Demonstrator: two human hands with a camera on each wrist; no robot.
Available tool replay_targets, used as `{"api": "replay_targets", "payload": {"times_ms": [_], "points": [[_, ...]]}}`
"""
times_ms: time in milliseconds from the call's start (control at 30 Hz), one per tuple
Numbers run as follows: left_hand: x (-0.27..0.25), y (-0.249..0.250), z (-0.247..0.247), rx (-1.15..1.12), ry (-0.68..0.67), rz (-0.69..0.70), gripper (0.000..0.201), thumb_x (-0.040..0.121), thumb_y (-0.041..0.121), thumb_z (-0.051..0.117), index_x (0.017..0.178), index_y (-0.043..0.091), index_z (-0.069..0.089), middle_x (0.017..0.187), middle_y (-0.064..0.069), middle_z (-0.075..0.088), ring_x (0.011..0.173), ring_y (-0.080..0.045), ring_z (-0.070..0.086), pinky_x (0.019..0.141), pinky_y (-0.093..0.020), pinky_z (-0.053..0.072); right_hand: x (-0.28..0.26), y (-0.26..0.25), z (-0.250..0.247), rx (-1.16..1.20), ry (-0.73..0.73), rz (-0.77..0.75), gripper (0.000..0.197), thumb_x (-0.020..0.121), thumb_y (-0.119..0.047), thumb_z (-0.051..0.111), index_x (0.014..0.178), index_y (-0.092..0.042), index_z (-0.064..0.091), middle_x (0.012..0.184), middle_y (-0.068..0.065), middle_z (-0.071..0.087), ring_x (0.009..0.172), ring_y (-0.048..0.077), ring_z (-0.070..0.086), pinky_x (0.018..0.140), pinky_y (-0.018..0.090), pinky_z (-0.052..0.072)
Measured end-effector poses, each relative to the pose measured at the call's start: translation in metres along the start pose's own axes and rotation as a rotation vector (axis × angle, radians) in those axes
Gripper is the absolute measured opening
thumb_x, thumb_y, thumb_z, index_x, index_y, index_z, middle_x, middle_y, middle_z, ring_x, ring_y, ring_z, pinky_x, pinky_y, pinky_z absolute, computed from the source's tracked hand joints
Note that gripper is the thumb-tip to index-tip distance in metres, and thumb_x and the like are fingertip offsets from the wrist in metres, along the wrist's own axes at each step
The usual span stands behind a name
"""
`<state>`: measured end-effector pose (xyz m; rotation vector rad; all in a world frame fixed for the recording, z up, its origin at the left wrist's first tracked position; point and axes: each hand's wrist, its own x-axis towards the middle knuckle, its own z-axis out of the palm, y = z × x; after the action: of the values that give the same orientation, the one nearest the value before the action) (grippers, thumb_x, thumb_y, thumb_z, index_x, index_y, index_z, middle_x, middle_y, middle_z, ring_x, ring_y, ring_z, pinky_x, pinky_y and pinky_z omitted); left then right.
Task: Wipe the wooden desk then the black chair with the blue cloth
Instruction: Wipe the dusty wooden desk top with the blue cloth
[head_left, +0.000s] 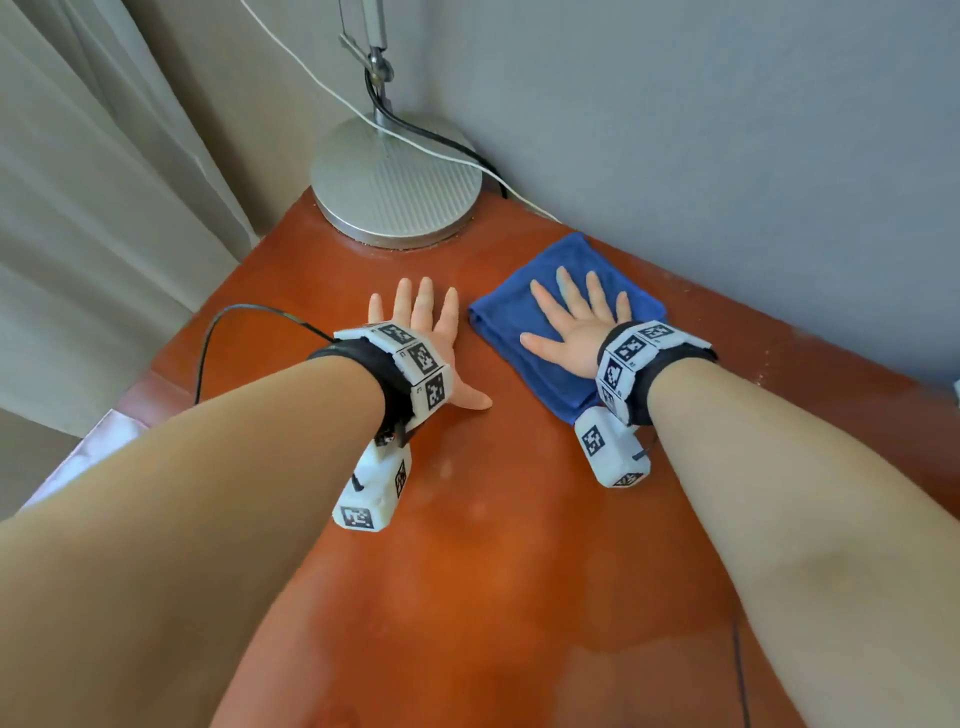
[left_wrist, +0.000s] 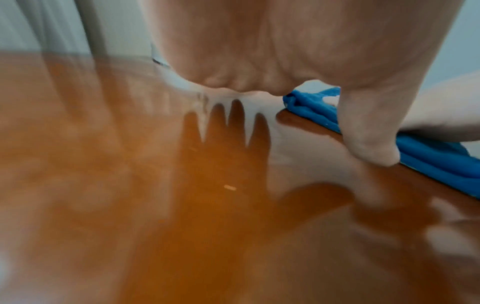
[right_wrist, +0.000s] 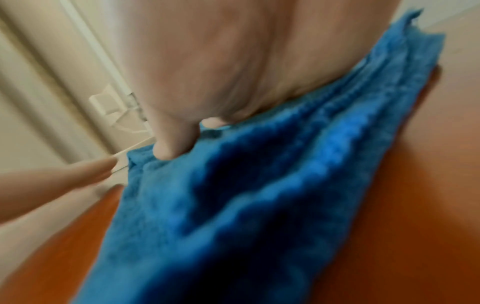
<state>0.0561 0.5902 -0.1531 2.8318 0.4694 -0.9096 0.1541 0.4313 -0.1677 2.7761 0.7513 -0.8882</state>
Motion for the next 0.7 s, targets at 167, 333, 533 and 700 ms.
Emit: {"api": "replay_targets", "payload": {"times_ms": [167,333,533,700], "points": [[0.005,0.043,0.010,-0.047,-0.041,-0.079,0.138,0.056,0.083,0.060,0.144,0.021,-0.027,0.149,-0.018,-0.033,0.138,-0.036,-0.028,0.112,-0.052,-0.012,0.008,0.053,-0.007,0.122,0.058,0.192,0.070,0.091,-0.066,0.020,0.147,-0.036,-0.010,0.156,-0.005,-0.020,0.142,0.027,-0.019,0.114,0.051,-0.008],[0.008,0.044,0.010,-0.062,-0.050,-0.104,0.142,0.053,0.085,0.061,0.143,0.022,-0.029,0.148,-0.017,-0.035,0.138,-0.037,-0.028,0.113,-0.054,-0.011,-0.008,0.069,0.005,0.146,0.066,0.276,0.071,0.092,-0.064,0.020,0.148,-0.033,-0.011,0.156,-0.003,-0.020,0.142,0.028,-0.018,0.114,0.052,-0.006],[0.005,0.044,0.009,-0.068,-0.050,-0.090,0.140,0.054,0.085,0.059,0.144,0.022,-0.027,0.148,-0.017,-0.035,0.138,-0.037,-0.027,0.112,-0.054,-0.011,-0.026,0.038,0.022,0.072,-0.019,0.189,0.072,0.091,-0.066,0.017,0.145,-0.034,-0.019,0.152,-0.002,-0.030,0.140,0.033,-0.024,0.111,0.056,-0.010],[0.007,0.045,0.011,-0.068,-0.036,-0.096,0.140,0.053,0.085,0.059,0.144,0.023,-0.027,0.149,-0.016,-0.034,0.139,-0.036,-0.027,0.112,-0.053,-0.011,-0.005,0.043,0.009,0.054,0.023,0.102,0.074,0.089,-0.069,0.022,0.146,-0.038,-0.014,0.154,-0.005,-0.026,0.141,0.029,-0.023,0.113,0.054,-0.010]]}}
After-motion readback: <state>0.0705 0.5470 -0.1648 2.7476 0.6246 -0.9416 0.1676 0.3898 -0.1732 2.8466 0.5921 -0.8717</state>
